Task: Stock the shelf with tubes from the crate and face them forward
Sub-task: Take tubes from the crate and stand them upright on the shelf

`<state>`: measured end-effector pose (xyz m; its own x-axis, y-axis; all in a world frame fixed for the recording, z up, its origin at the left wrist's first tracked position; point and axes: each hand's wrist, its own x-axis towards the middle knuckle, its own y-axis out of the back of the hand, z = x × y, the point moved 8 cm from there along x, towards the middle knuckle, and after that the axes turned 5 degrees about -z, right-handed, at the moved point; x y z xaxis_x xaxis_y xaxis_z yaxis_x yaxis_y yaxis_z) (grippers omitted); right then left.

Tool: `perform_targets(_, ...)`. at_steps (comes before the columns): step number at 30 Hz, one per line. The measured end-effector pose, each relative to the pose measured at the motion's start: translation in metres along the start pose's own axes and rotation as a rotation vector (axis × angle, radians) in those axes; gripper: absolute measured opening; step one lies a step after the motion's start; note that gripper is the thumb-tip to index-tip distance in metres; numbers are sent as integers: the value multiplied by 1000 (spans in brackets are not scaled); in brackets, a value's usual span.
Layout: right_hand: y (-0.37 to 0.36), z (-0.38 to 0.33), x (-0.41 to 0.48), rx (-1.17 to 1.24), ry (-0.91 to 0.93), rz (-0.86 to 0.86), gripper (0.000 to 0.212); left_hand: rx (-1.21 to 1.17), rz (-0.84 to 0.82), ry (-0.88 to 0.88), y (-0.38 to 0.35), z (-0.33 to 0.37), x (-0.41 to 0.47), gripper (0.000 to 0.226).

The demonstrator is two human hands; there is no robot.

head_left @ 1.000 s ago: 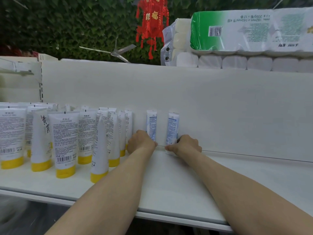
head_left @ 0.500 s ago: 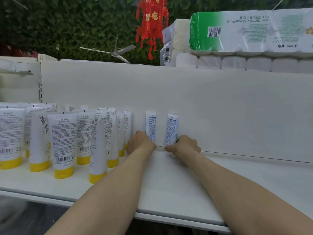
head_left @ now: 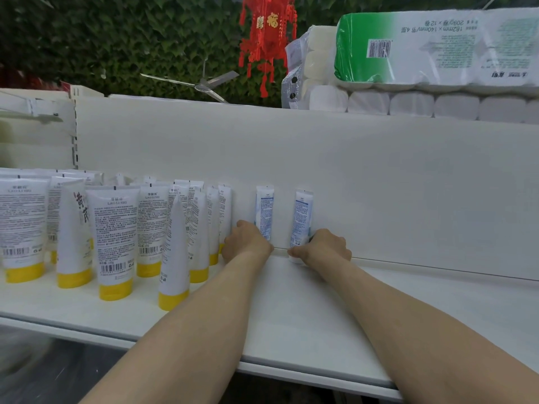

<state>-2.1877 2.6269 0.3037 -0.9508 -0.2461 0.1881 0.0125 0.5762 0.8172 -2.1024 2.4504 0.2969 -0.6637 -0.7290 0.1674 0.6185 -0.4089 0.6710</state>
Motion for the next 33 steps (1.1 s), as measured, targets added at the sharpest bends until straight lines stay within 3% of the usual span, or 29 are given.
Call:
perform_targets(19, 26, 12, -23, 55, -45, 3, 50, 66, 63, 6, 16, 18, -39, 83)
perform_targets(33, 142, 86, -139, -289, 20, 251, 59, 17, -99, -363, -22, 101, -185, 79)
